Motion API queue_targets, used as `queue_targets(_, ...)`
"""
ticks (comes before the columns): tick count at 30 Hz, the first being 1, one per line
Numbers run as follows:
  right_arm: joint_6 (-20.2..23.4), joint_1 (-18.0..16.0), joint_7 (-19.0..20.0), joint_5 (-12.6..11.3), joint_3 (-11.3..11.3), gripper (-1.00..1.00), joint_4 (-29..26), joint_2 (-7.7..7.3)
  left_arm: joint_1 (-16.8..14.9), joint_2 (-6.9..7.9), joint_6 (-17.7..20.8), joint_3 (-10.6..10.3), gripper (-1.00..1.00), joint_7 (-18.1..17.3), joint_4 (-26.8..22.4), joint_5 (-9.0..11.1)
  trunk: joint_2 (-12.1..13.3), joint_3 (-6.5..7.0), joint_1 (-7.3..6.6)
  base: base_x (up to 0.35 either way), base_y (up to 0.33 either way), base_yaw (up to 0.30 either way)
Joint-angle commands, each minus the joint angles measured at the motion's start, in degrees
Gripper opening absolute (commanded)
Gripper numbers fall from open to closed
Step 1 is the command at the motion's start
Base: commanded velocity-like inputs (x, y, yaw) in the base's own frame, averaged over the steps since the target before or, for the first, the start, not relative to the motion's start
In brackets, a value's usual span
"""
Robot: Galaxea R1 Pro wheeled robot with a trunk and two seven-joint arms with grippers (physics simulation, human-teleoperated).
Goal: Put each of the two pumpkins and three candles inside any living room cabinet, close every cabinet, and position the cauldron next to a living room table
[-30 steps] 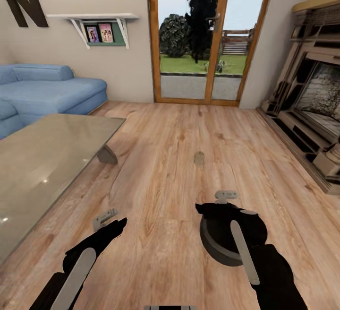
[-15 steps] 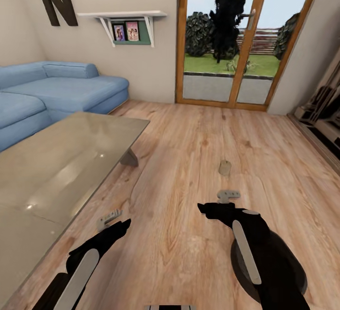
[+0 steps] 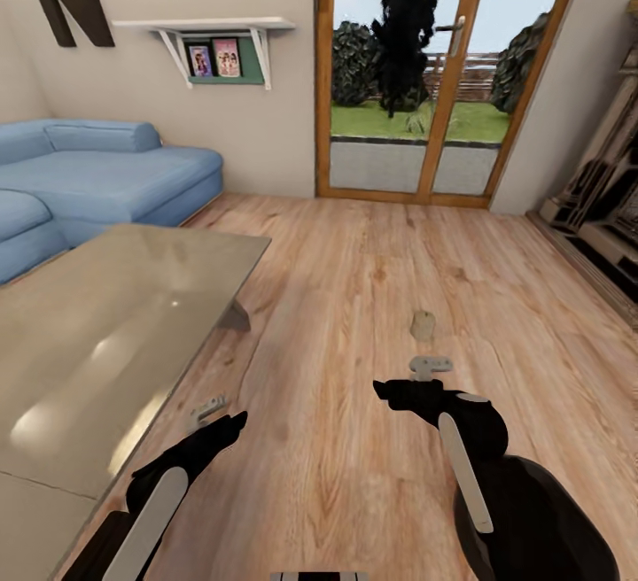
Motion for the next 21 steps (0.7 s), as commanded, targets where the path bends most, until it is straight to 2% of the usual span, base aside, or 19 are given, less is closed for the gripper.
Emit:
queue_targets(1,0.0,0.0,0.0,0.0,0.0,1.00,0.0,0.00,0.0,0.00,0.0,0.0,1.00,0.0,0.0,0.0,0.0,0.00,0.00,0.240,0.256,-0.289)
queue_targets(6,0.0,0.0,0.0,0.0,0.0,1.00,0.0,0.00,0.0,-0.03,0.0,-0.1,1.00,0.0,0.0,0.0,0.0,0.00,0.00,0.254,0.242,-0.292)
queue_targets(10,0.0,0.0,0.1,0.0,0.0,1.00,0.0,0.00,-1.4,-0.13,0.1,-1.5,1.00,0.0,1.1,-0.1,0.0,0.00,0.00,0.282,0.191,-0.160)
queue_targets(14,0.0,-0.1,0.1,0.0,0.0,1.00,0.0,0.00,-6.2,-0.30,0.9,-4.8,1.00,0.3,4.3,0.0,0.0,0.00,0.00,0.307,0.123,-0.032)
queue_targets(16,0.0,-0.1,0.1,0.0,0.0,1.00,0.0,0.00,-8.3,-0.33,1.5,-5.6,1.00,0.4,4.7,0.1,0.0,0.00,0.00,0.321,0.087,-0.008)
queue_targets(18,0.0,-0.1,0.1,0.0,0.0,1.00,0.0,0.00,-12.1,-0.66,4.4,-6.1,1.00,0.5,5.0,0.2,0.0,0.00,0.00,0.324,0.081,-0.004)
queue_targets(21,0.0,0.0,0.1,0.0,0.1,1.00,0.0,0.03,-16.5,-3.78,9.7,-6.3,1.00,1.5,5.9,0.0,0.0,0.00,0.00,0.325,0.077,-0.001)
